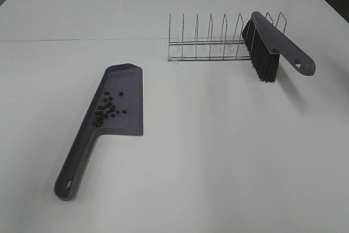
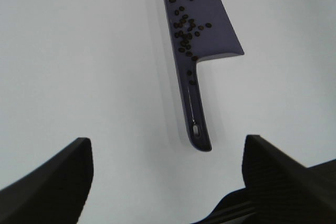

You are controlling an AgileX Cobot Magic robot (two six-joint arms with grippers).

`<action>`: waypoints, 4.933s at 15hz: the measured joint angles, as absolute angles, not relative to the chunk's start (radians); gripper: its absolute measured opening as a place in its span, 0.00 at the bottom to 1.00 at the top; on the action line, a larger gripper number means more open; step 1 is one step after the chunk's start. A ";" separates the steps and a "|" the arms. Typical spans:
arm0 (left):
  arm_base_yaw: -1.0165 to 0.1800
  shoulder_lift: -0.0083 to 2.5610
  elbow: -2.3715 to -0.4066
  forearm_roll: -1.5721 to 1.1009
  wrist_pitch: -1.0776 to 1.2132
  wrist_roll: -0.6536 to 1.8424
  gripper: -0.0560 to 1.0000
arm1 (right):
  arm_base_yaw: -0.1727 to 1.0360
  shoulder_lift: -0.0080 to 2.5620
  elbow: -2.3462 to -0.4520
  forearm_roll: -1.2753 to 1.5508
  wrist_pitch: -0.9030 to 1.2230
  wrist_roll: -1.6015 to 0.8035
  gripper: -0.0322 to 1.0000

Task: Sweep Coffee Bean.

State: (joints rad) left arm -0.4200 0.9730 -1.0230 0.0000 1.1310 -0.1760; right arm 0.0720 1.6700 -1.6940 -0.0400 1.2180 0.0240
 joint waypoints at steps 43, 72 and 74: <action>-0.383 0.343 -0.506 -0.156 1.051 0.162 0.73 | 0.072 -0.006 -0.507 0.087 1.065 -0.124 0.79; -0.012 -0.002 -0.506 -0.147 1.051 0.162 0.73 | -0.015 -0.006 -0.507 0.086 1.064 -0.124 0.79; -0.012 -0.002 -0.506 -0.147 1.051 0.162 0.73 | -0.015 -0.006 -0.507 0.086 1.064 -0.124 0.79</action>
